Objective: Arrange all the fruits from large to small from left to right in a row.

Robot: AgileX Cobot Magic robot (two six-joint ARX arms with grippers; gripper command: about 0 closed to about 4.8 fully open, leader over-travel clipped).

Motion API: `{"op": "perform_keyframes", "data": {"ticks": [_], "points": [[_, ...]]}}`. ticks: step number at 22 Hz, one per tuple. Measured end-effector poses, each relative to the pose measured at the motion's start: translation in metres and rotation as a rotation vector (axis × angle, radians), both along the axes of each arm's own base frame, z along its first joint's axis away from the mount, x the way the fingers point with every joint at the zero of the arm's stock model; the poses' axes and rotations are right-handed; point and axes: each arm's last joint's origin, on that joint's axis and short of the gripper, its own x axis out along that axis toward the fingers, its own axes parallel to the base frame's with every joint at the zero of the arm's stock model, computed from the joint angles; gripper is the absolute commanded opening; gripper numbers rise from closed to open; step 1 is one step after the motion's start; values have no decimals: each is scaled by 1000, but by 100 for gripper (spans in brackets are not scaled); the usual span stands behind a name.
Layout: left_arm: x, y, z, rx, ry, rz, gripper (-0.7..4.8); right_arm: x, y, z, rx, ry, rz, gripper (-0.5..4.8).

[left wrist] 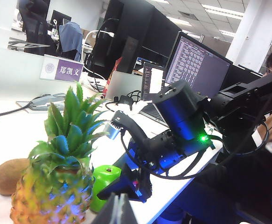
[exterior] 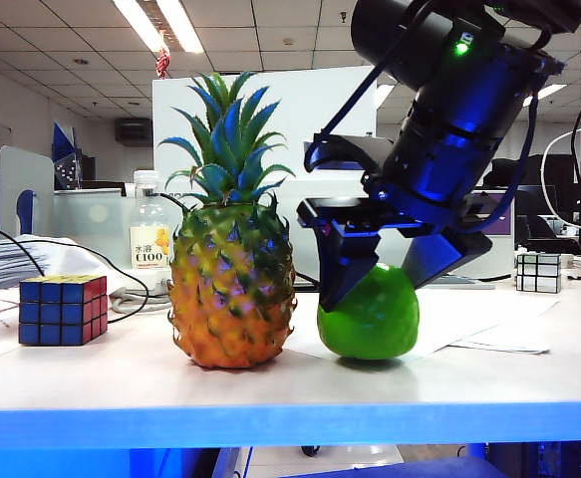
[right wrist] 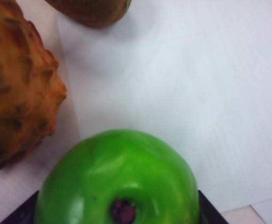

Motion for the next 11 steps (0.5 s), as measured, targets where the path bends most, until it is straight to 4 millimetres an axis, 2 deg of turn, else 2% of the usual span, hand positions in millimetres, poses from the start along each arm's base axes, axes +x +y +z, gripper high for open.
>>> {"op": "perform_keyframes", "data": {"ticks": [1,2,5,7,8,9,11], "points": [[0,0,0,0,0,0,22,0,0,0,3,-2,-1,272],[0,0,0,0,0,0,22,0,0,0,6,-2,-4,298],[0,0,0,0,0,0,22,0,0,1,15,-2,-11,350],[0,0,0,0,0,0,22,0,0,1,16,-1,-13,437],[0,0,0,0,0,0,22,0,0,1,16,-1,-13,463],[0,0,0,0,0,0,22,1,0,1,17,-2,-14,479],[0,0,0,0,0,0,22,1,1,1,24,-6,-17,479]]}}
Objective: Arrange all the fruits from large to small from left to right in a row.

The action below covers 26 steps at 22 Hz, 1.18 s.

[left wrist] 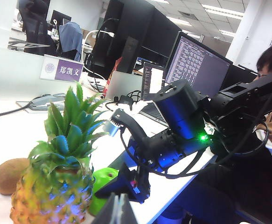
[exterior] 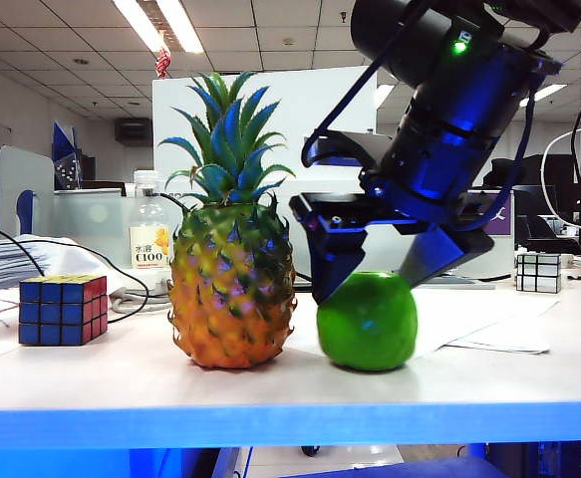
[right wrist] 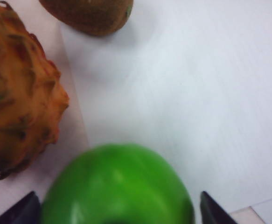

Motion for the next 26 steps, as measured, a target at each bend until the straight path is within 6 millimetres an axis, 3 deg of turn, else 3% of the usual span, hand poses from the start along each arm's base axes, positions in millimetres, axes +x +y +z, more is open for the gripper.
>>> {"op": "perform_keyframes", "data": {"ticks": [8,11,15,19,23,26], "points": [[0,0,0,0,0,0,22,2,1,3,8,-43,-25,479],[0,0,0,0,0,0,22,2,0,14,50,-90,-31,479],[0,0,0,-5,0,18,22,8,5,41,101,-167,-20,479],[0,0,0,-5,0,17,22,28,6,91,99,-325,-26,479],[0,0,0,-1,0,4,22,60,-25,143,144,-451,-145,479],[0,0,0,-1,-1,3,22,75,-39,159,155,-445,-144,479]]}}
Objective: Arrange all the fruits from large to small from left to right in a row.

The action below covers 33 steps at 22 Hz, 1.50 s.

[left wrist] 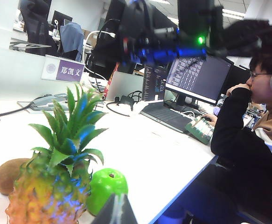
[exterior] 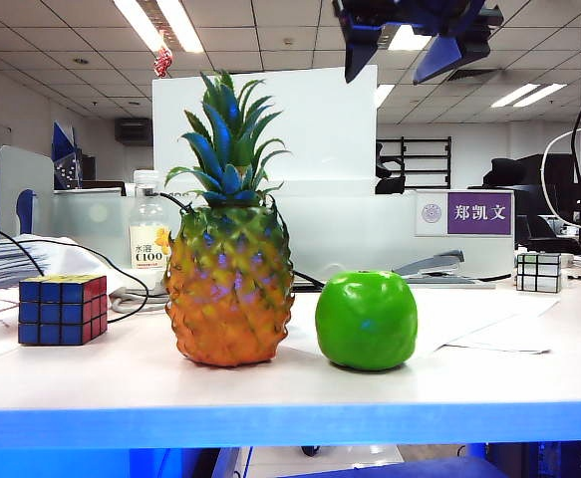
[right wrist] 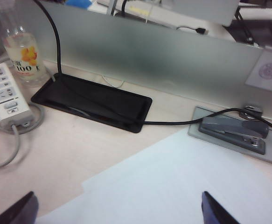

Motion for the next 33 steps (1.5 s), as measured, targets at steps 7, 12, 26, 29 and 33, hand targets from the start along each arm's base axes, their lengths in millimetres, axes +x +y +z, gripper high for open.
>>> {"op": "perform_keyframes", "data": {"ticks": [7,12,26,29,33], "points": [[0,0,0,1,1,-4,22,50,26,-21,-137,288,119,479],[1,0,-1,-5,11,23,22,82,44,-7,-128,345,189,479],[2,1,-2,5,2,72,22,109,66,-70,-98,733,379,479],[2,1,-2,7,-1,72,22,108,68,-76,-63,783,432,479],[2,1,-2,7,0,72,22,108,72,-81,-9,818,501,479]]}}
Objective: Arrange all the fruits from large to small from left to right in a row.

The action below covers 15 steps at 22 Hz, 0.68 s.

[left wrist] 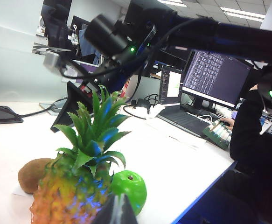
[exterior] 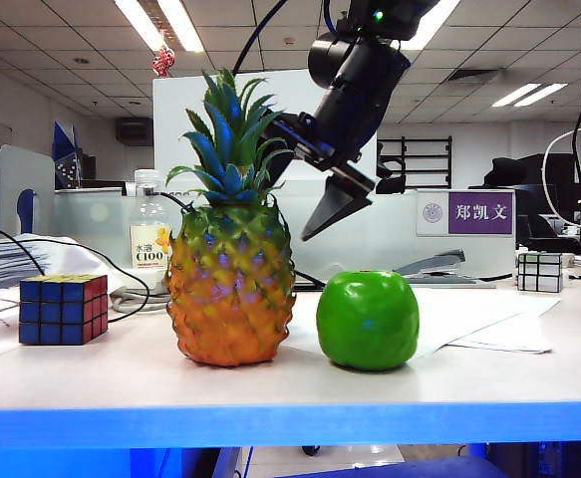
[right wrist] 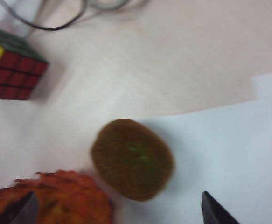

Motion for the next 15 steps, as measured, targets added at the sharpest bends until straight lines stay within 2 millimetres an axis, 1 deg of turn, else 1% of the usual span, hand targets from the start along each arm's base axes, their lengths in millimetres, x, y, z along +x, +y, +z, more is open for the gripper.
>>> {"op": "perform_keyframes", "data": {"ticks": [5,7,10,15], "points": [[0,0,0,0,0,0,22,-3,19,-28,-27,78,51,479],[0,0,0,0,2,0,22,-5,24,-32,-38,79,63,479],[0,0,0,0,2,0,22,-6,29,-33,-63,55,66,479],[0,0,0,0,3,0,22,-1,31,-42,-65,45,62,479]]}}
